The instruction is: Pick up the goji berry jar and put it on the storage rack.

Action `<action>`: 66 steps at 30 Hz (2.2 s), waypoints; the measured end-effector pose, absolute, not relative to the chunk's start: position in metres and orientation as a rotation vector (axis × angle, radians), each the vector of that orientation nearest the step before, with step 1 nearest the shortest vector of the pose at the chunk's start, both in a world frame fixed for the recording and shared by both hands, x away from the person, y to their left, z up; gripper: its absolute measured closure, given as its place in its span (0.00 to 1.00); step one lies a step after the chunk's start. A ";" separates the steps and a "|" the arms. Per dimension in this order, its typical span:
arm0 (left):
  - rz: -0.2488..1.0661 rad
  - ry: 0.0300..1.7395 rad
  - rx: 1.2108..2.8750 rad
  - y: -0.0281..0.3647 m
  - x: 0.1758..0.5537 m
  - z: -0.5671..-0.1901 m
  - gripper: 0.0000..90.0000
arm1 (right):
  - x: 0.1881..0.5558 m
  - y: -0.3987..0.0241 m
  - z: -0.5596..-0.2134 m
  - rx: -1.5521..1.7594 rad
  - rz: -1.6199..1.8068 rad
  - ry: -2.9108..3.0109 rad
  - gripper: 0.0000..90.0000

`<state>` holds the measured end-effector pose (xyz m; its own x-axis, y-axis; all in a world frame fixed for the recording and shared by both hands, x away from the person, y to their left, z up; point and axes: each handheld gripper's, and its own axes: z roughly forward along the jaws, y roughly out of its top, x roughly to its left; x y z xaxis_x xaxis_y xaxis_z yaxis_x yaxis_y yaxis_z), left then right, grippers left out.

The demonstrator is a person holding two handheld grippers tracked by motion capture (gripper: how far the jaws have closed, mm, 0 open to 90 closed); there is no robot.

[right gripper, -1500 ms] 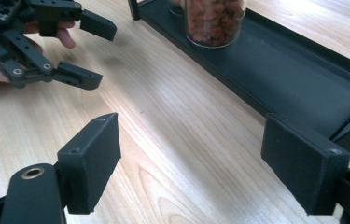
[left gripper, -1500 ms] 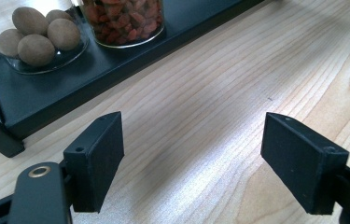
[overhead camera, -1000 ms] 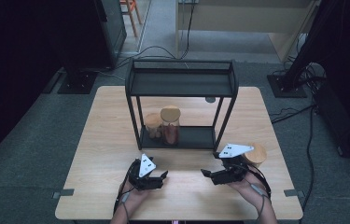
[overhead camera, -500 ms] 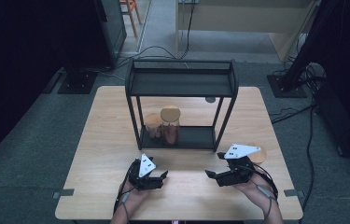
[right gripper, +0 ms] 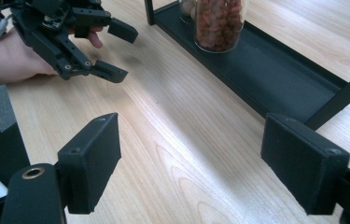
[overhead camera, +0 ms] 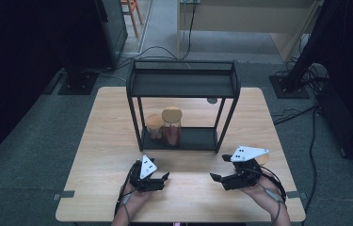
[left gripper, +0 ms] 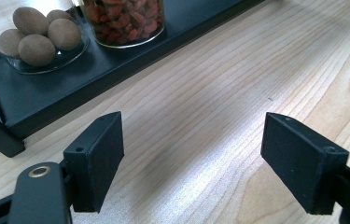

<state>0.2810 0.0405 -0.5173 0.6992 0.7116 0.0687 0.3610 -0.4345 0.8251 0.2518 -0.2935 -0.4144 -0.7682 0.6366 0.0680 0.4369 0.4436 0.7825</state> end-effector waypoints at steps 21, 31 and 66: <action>0.520 0.820 2.061 0.041 0.281 -0.517 0.24 | 0.236 -0.312 -0.395 0.896 1.254 2.449 0.22; 0.520 0.819 2.065 0.041 0.282 -0.517 0.24 | 0.229 -0.322 -0.389 0.893 1.244 2.443 0.22; 0.523 0.824 2.065 0.040 0.282 -0.517 0.24 | 0.208 -0.367 -0.380 0.953 1.182 2.443 0.22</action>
